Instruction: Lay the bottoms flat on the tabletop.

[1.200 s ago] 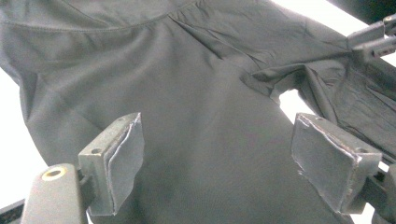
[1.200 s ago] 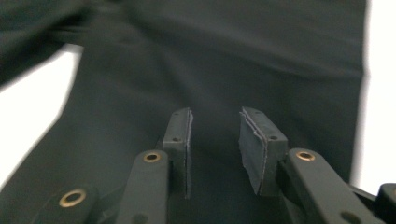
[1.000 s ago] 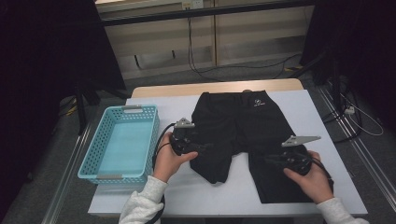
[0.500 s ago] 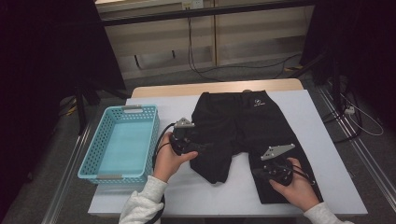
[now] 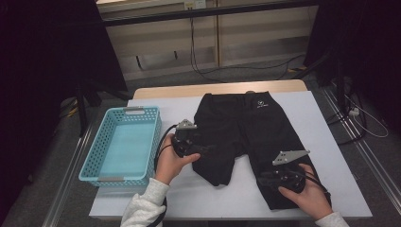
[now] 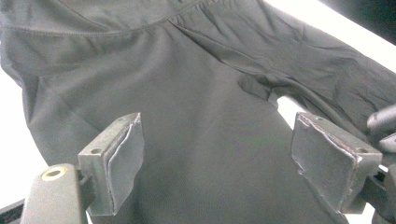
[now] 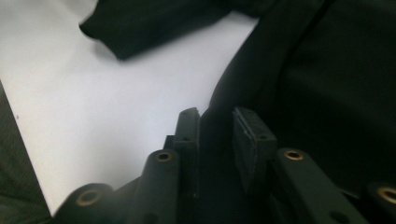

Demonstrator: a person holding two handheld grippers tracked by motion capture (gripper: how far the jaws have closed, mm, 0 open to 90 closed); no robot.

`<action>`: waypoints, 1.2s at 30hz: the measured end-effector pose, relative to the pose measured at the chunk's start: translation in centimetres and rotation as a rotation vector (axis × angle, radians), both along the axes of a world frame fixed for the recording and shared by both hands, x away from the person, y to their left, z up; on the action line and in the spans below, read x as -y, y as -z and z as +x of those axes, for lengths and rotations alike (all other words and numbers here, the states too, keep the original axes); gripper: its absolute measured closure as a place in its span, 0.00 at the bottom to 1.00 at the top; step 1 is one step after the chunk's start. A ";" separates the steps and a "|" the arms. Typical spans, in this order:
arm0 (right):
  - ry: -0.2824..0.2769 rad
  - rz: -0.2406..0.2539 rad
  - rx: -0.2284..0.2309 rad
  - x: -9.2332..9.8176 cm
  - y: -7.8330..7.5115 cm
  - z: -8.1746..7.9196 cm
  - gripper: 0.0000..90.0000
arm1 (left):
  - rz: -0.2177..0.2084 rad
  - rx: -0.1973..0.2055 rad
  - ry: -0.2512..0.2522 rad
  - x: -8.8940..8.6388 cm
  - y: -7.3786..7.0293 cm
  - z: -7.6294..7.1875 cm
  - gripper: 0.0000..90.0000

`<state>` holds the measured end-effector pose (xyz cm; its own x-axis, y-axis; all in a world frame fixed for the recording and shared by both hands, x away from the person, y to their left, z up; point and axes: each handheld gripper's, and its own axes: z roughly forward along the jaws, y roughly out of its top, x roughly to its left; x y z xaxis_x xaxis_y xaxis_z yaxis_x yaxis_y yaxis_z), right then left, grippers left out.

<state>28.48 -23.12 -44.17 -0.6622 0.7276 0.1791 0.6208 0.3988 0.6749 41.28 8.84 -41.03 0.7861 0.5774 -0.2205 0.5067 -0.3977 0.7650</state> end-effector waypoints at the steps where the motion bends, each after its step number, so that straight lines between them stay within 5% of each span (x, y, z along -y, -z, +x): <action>1: -0.003 0.007 0.014 0.0 -0.2 0.1 0.77 | 0.003 -0.001 -0.002 0.0 0.1 0.0 0.20; 13: -0.021 0.027 0.121 -1.0 -0.5 1.8 0.44 | 0.023 0.002 -0.016 -0.6 0.3 -0.3 0.19; 19: -0.041 0.041 0.133 -1.9 -0.5 2.8 0.34 | 0.021 -0.001 -0.034 -1.4 0.4 -0.7 0.19; 30: -0.133 0.018 0.158 -5.7 -0.9 4.0 0.30 | 0.026 0.003 -0.061 -2.7 0.4 -1.1 0.19; 36: -0.196 -0.006 0.164 -7.8 -0.7 4.0 0.37 | 0.028 -0.005 -0.075 -3.1 0.6 -1.2 0.19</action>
<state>32.52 -15.29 -43.44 -0.8107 0.5830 0.0534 0.4134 0.5055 0.7573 40.05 11.95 -41.59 0.7395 0.6404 -0.2075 0.5397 -0.3797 0.7514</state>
